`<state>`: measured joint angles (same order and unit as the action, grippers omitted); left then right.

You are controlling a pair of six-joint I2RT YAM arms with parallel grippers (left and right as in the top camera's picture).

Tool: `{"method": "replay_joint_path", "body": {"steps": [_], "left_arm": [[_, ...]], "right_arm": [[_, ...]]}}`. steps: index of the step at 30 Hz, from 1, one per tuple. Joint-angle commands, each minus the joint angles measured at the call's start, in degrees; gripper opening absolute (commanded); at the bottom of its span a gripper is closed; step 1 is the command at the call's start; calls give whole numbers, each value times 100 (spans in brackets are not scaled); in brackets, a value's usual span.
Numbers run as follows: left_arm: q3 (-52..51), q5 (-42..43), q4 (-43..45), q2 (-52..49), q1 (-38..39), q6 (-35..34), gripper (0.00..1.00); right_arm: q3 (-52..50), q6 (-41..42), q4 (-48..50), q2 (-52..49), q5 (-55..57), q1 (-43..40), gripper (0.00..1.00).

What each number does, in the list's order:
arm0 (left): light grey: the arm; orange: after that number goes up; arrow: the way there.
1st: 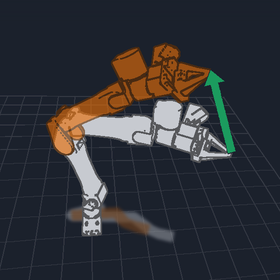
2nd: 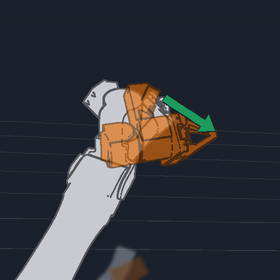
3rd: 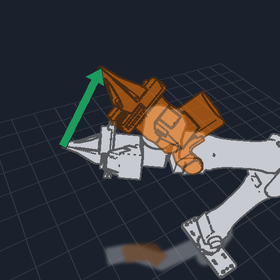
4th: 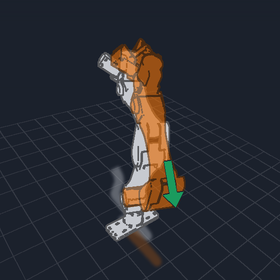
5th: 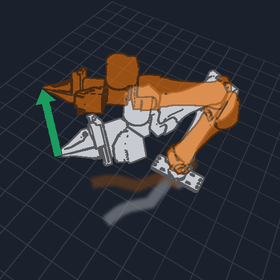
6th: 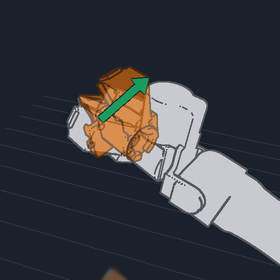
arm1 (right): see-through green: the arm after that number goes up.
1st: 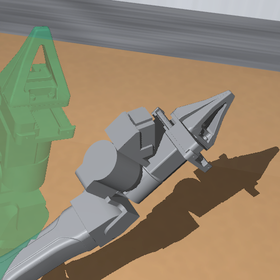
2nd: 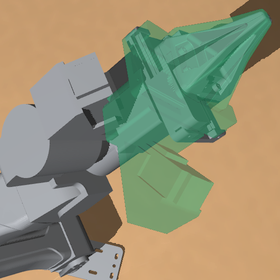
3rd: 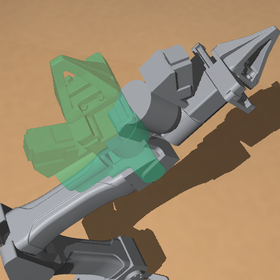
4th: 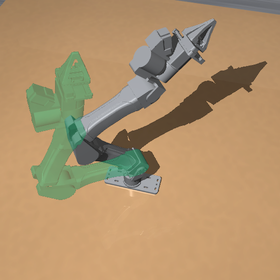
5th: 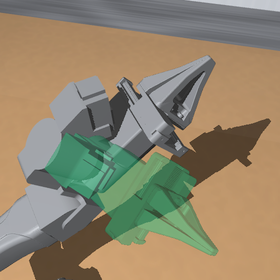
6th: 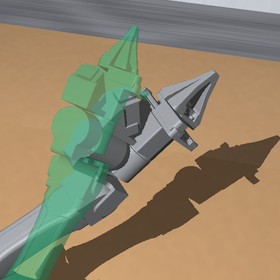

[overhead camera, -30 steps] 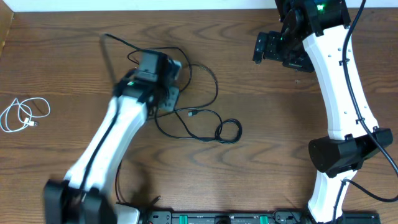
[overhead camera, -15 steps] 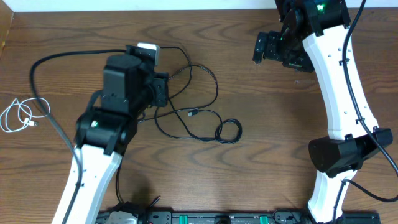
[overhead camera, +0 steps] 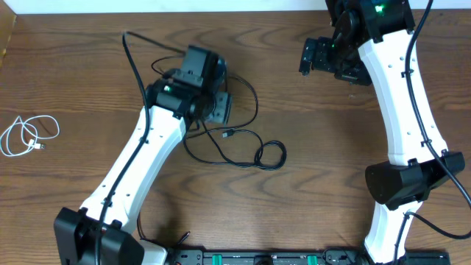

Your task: Untangle cables

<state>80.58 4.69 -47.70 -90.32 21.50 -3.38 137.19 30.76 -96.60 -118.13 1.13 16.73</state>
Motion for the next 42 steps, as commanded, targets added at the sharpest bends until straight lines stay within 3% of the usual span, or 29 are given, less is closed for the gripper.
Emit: {"method": "replay_joint_path", "body": {"steps": [1, 11, 20, 42], "left_arm": [[227, -72, 177, -219, 72, 39, 64], [227, -68, 321, -1602, 181, 944, 70], [210, -70, 468, -2177, 437, 1681, 75], [181, -68, 1049, -2802, 457, 1661, 71]], "right_arm": [[-7, -44, -7, 37, 68, 24, 99], [-7, -46, -7, 37, 70, 22, 99], [-7, -44, -7, 37, 70, 22, 99], [-7, -44, -7, 37, 70, 24, 99]]}}
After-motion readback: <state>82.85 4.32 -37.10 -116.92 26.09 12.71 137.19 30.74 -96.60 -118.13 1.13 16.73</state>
